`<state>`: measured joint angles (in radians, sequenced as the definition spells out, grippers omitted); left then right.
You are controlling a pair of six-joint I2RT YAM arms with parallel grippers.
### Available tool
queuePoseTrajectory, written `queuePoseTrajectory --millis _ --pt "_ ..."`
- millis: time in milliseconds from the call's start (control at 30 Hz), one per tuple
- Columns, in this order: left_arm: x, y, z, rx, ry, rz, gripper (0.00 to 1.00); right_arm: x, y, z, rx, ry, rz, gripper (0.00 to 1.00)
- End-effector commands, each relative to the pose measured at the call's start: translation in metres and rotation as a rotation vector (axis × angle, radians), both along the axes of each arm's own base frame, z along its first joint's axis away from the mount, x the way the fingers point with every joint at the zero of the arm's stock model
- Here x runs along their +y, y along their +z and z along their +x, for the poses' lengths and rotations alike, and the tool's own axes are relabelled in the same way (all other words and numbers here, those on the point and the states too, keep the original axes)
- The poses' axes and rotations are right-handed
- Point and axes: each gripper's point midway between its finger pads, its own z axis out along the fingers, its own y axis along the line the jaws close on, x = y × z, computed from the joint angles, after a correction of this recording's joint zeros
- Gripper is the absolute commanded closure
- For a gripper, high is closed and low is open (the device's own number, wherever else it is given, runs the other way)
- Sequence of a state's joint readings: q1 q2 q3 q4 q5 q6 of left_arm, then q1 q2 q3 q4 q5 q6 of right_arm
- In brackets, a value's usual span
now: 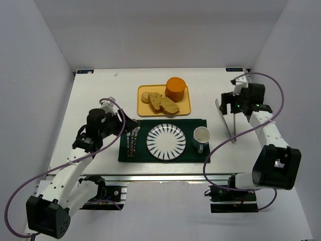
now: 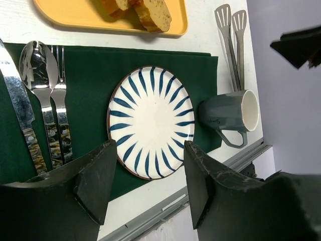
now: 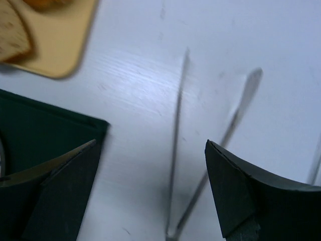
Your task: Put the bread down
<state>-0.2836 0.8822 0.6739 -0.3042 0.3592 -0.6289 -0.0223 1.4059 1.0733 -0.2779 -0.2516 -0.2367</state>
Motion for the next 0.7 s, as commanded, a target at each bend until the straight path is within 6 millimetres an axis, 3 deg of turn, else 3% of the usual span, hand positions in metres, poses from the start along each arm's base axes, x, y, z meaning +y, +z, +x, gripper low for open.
queuePoseTrajectory --millis 0,67,100,233,433,667 --pt "-0.006 0.019 0.005 -0.059 -0.027 -0.021 0.35 -0.032 0.003 -0.018 -0.056 0.054 -0.059 0.11" --pt "-0.007 0.019 0.006 -0.063 -0.032 -0.027 0.35 -0.052 -0.016 -0.029 -0.009 0.033 -0.141 0.11" --pt "-0.007 0.016 0.006 -0.058 -0.032 -0.025 0.35 -0.055 -0.035 -0.038 0.037 0.019 -0.152 0.11" --pt "-0.009 0.012 0.006 -0.052 -0.044 -0.033 0.35 -0.068 -0.075 -0.051 0.114 -0.039 -0.183 0.11" --pt "-0.011 0.010 0.006 -0.049 -0.058 -0.028 0.35 -0.074 -0.108 -0.037 0.211 -0.107 -0.146 0.13" --pt "-0.010 0.007 0.003 -0.042 -0.055 -0.026 0.35 -0.072 -0.131 -0.022 0.278 -0.114 -0.123 0.20"
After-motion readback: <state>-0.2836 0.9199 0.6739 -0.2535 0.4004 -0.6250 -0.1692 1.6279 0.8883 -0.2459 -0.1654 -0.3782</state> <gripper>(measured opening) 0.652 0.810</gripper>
